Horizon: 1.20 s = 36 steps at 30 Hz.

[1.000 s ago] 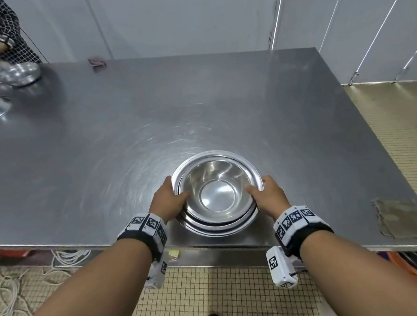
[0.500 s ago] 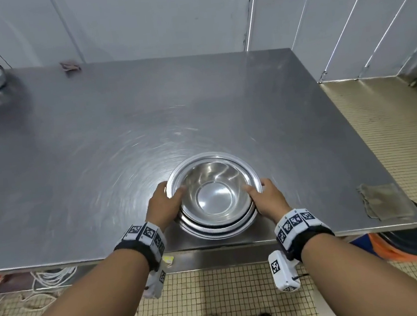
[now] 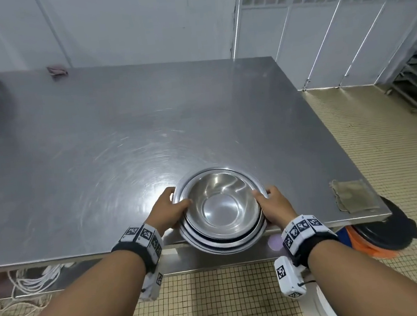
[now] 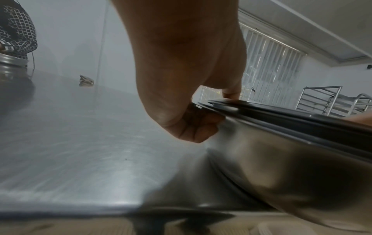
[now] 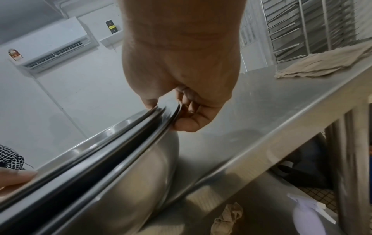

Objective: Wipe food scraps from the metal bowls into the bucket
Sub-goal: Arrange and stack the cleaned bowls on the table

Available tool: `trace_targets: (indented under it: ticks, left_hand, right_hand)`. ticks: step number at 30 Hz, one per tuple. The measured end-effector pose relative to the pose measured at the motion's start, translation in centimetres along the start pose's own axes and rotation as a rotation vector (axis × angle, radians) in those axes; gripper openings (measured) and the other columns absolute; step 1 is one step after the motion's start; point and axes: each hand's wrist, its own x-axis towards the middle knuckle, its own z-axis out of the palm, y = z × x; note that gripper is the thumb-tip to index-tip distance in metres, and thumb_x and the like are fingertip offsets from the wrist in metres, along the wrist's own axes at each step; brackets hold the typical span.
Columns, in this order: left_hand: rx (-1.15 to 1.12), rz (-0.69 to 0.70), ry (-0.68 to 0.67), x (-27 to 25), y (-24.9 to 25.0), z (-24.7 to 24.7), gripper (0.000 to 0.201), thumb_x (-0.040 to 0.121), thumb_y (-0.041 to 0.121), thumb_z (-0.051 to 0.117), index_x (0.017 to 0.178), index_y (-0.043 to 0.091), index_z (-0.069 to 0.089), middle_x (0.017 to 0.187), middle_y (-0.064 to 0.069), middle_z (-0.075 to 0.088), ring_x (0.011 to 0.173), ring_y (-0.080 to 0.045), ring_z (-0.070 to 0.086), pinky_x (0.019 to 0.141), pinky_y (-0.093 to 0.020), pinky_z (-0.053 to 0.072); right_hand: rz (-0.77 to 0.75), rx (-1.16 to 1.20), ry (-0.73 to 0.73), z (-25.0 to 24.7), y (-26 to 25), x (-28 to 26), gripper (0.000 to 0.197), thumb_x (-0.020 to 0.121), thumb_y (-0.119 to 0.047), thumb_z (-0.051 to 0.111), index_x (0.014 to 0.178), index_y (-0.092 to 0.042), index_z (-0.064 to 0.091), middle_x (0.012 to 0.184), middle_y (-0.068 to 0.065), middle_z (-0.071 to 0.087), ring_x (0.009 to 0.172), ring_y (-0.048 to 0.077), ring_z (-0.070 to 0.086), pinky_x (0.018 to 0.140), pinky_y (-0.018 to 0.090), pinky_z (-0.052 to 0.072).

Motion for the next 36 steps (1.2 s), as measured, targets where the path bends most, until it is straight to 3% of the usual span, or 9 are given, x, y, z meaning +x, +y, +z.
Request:
trace_targets:
  ticks: [4,8,13,18,21,26,29,32,36]
  left_hand:
    - [0.031,0.029,0.022,-1.9,1.1,3.2,0.028,0.089,0.023,0.07,0.114,0.022,0.056,0.092,-0.014,0.073,0.068,-0.028,0.072,0.062,-0.045,0.062]
    - [0.061,0.048,0.066,-4.5,2.0,7.7,0.028,0.089,0.026,0.068,0.114,0.022,0.056,0.093,-0.01,0.074,0.077,-0.028,0.074,0.073,-0.046,0.064]
    - [0.119,0.042,0.11,-8.9,2.2,14.0,0.032,0.09,0.028,0.068,0.118,0.02,0.055,0.095,-0.004,0.072,0.084,-0.023,0.072,0.082,-0.043,0.061]
    - [0.107,0.045,0.164,-13.0,0.2,19.3,0.037,0.086,0.046,0.068,0.115,0.029,0.051,0.095,0.001,0.071,0.086,-0.023,0.072,0.079,-0.044,0.061]
    - [0.077,0.047,0.194,-15.0,-1.0,21.5,0.03,0.094,0.035,0.07,0.114,0.027,0.05,0.099,0.005,0.066,0.091,-0.02,0.069,0.081,-0.038,0.058]
    - [0.066,0.021,0.173,-16.7,-4.0,23.2,0.032,0.09,0.04,0.071,0.113,0.036,0.05,0.103,0.0,0.071,0.088,-0.022,0.074,0.08,-0.049,0.063]
    - [0.091,-0.009,0.177,-16.7,-5.6,23.8,0.027,0.093,0.039,0.072,0.108,0.032,0.05,0.101,-0.002,0.069,0.09,-0.024,0.072,0.084,-0.052,0.062]
    - [0.075,-0.016,0.184,-16.2,-7.2,24.4,0.023,0.095,0.038,0.071,0.102,0.035,0.049,0.1,0.0,0.068,0.091,-0.022,0.071,0.084,-0.052,0.061]
    - [0.033,0.004,0.171,-14.9,-9.3,24.9,0.03,0.091,0.049,0.07,0.112,0.036,0.052,0.099,0.002,0.074,0.086,-0.017,0.076,0.077,-0.049,0.064]
  right_hand:
    - [-0.001,0.006,-0.018,-2.7,2.6,-0.9,0.044,0.096,-0.059,0.052,0.117,-0.02,0.049,0.105,0.003,0.064,0.089,0.019,0.064,0.079,0.04,0.054]
    - [-0.016,0.021,-0.039,-5.9,6.6,-1.5,0.053,0.093,-0.065,0.051,0.123,-0.022,0.047,0.109,0.004,0.064,0.095,0.024,0.067,0.086,0.049,0.059]
    - [-0.052,0.036,-0.056,-10.3,11.7,-3.3,0.045,0.1,-0.056,0.051,0.12,-0.017,0.048,0.106,0.005,0.065,0.089,0.021,0.066,0.068,0.036,0.053]
    - [-0.149,0.026,-0.028,-12.9,16.8,-4.8,0.044,0.1,-0.058,0.051,0.118,-0.018,0.049,0.102,0.002,0.064,0.089,0.021,0.063,0.084,0.044,0.054]
    - [-0.177,0.076,-0.037,-13.4,19.4,-6.2,0.041,0.1,-0.055,0.053,0.118,-0.018,0.051,0.1,0.0,0.065,0.091,0.021,0.064,0.08,0.041,0.052]
    - [-0.128,0.058,-0.088,-12.3,23.1,-7.2,0.039,0.099,-0.056,0.053,0.117,-0.021,0.052,0.101,-0.003,0.066,0.09,0.015,0.063,0.078,0.037,0.049]
    - [-0.086,0.087,-0.133,-11.4,24.2,-7.2,0.035,0.101,-0.051,0.054,0.117,-0.019,0.052,0.101,-0.002,0.065,0.088,0.012,0.062,0.069,0.031,0.045]
    - [-0.092,0.082,-0.152,-10.6,25.1,-6.5,0.036,0.101,-0.051,0.053,0.117,-0.019,0.051,0.101,0.001,0.065,0.089,0.016,0.064,0.073,0.036,0.051]
    - [-0.129,0.058,-0.151,-9.5,25.7,-5.3,0.033,0.103,-0.05,0.05,0.117,-0.02,0.049,0.097,-0.002,0.063,0.086,0.014,0.063,0.075,0.038,0.051]
